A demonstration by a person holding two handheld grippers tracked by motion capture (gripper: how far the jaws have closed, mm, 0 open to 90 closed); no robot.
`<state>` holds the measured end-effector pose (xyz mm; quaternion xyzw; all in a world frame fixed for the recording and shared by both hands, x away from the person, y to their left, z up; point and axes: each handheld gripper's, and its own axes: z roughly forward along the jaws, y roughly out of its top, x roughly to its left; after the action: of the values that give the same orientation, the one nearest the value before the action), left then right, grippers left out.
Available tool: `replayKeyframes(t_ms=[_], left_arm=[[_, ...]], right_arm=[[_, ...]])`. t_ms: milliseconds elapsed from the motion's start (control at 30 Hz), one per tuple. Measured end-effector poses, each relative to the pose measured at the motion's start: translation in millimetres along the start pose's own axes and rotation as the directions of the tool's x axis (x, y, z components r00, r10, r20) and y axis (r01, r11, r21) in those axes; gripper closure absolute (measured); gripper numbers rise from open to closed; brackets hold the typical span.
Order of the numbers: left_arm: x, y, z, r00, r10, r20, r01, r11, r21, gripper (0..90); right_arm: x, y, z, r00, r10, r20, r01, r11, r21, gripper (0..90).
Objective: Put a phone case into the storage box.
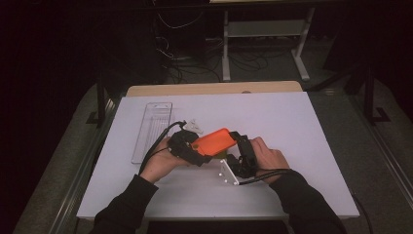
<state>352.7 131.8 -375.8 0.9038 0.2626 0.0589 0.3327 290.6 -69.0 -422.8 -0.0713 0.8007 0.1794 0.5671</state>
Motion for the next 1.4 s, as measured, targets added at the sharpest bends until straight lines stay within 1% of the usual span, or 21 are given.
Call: replayKeyframes(t_ms=[33,67,100,200,333,400,500,667,767,800,833,900,933,967,1000,1067,1167,1200,1300,1333,1400], left_arm=[[-0.7,-0.2,1.0,0.9999,-0.015,0.001,0.015,0.9998,-0.014,15.4],[0.4,-0.1,0.4,1.0000,-0.002,-0.002,0.002,1.0000,0.000,15.4],[1.7,-0.1,-0.3,0.9998,0.018,-0.006,-0.018,0.9996,0.020,15.4],[2.3,-0.2,0.6,0.9998,0.020,-0.005,-0.020,0.9996,0.020,15.4],[1.9,-0.1,0.8,0.9997,0.023,-0.007,-0.023,0.9996,0.016,15.4],[1.4,-0.2,1.0,0.9998,0.020,-0.001,-0.020,0.9997,0.017,15.4],[0.4,0.0,0.8,0.9998,0.018,-0.002,-0.018,0.9997,0.016,15.4],[0.0,0.1,0.7,0.9999,0.013,0.000,-0.013,0.9999,0.011,15.4],[0.2,0.3,0.8,0.9997,0.023,0.001,-0.023,0.9997,0.012,15.4],[0.3,0.4,0.7,0.9997,0.024,0.001,-0.024,0.9996,0.012,15.4],[-1.9,0.2,2.4,1.0000,-0.008,0.001,0.008,0.9999,-0.014,15.4],[0.2,0.3,0.8,0.9997,0.025,-0.001,-0.025,0.9996,0.014,15.3],[-0.1,0.3,1.0,0.9997,0.026,-0.001,-0.026,0.9996,0.013,15.3],[-0.2,0.5,0.8,0.9997,0.024,-0.001,-0.024,0.9996,0.012,15.2],[-0.7,0.7,0.5,0.9997,0.023,-0.004,-0.023,0.9997,0.009,15.2],[-1.5,0.7,1.1,0.9999,0.013,-0.002,-0.013,0.9999,0.000,14.9],[-1.1,-0.5,1.0,0.9996,0.028,-0.006,-0.028,0.9996,0.004,14.2],[-2.3,-1.1,0.7,0.9996,0.027,-0.012,-0.027,0.9996,-0.008,13.8],[-3.1,-1.2,-1.1,0.9998,0.021,-0.004,-0.021,0.9991,-0.037,12.4],[-3.0,-0.9,-2.8,0.9997,0.024,-0.005,-0.025,0.9989,-0.041,10.5],[-2.4,-1.3,-5.5,0.9998,0.020,0.010,-0.019,0.9981,-0.059,6.7]], right_arm=[[1.6,1.3,0.3,0.9999,-0.008,0.008,0.008,1.000,0.001,13.7],[1.9,3.1,0.6,0.9995,-0.027,0.013,0.027,1.000,0.007,15.5],[2.9,5.2,1.5,0.9988,-0.015,0.046,0.015,1.000,-0.006,18.4],[3.1,8.8,3.0,0.9980,-0.034,0.053,0.035,0.999,-0.008,25.1],[5.9,11.3,4.6,0.9984,-0.046,0.033,0.047,0.999,-0.017,37.6],[7.0,12.4,5.6,0.9985,-0.041,0.037,0.042,0.999,-0.028,43.5],[8.1,14.2,6.7,0.9980,-0.052,0.034,0.053,0.998,-0.029,51.3],[9.3,15.0,7.1,0.9972,-0.064,0.038,0.066,0.997,-0.036,60.6],[10.4,16.0,7.8,0.9970,-0.072,0.029,0.073,0.997,-0.027,66.9],[11.8,16.6,7.7,0.9977,-0.062,0.025,0.063,0.998,-0.024,68.7],[12.2,17.2,7.6,0.9975,-0.068,0.019,0.068,0.997,-0.023,70.3],[12.2,18.0,7.0,0.9971,-0.075,0.007,0.075,0.997,-0.022,73.8],[12.2,18.2,6.7,0.9972,-0.074,0.006,0.074,0.997,-0.021,76.0],[12.5,18.1,7.1,0.9969,-0.076,0.018,0.076,0.997,-0.024,76.3],[11.7,18.1,6.7,0.9962,-0.087,0.006,0.087,0.996,-0.020,76.9],[12.3,17.9,6.7,0.9956,-0.093,0.012,0.093,0.995,-0.018,77.6],[14.0,18.1,6.8,0.9958,-0.091,0.003,0.091,0.996,-0.015,77.9],[14.0,18.1,6.4,0.9954,-0.095,0.017,0.095,0.995,-0.016,77.9],[13.1,17.4,5.6,0.9957,-0.090,0.022,0.090,0.996,-0.019,78.0],[12.7,16.8,5.4,0.9954,-0.092,0.027,0.092,0.996,-0.017,78.0],[11.6,15.1,5.5,0.9950,-0.097,0.025,0.098,0.995,-0.015,78.0]])
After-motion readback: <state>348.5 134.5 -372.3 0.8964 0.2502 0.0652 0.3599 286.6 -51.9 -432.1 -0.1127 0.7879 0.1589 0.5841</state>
